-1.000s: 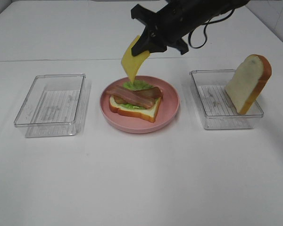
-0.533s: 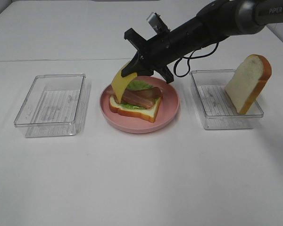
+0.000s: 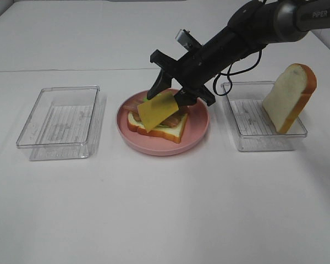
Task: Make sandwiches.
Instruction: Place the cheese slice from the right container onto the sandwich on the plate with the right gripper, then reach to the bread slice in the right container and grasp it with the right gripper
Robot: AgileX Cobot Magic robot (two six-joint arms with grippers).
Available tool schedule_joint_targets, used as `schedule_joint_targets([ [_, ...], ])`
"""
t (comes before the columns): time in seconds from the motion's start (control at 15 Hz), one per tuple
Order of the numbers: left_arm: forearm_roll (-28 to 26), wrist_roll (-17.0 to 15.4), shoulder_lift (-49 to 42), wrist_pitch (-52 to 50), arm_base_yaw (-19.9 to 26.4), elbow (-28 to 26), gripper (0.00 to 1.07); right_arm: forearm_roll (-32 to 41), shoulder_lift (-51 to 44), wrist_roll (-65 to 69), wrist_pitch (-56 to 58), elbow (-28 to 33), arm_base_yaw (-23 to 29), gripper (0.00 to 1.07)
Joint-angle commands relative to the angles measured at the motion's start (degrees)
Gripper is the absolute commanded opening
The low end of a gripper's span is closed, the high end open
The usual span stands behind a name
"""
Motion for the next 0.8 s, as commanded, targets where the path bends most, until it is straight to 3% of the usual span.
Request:
schedule_joint_targets([
  [0.07, 0.2, 0.1, -1.3, -0.6, 0.0, 0.3, 0.72, -1.5, -0.7, -0.9, -0.2, -0.1, 0.0, 0.77],
  [0.8, 0.2, 0.1, -1.3, -0.6, 0.0, 0.3, 0.72, -39.8, -18.9, 10.3, 0.7, -0.6, -0.1, 0.79],
])
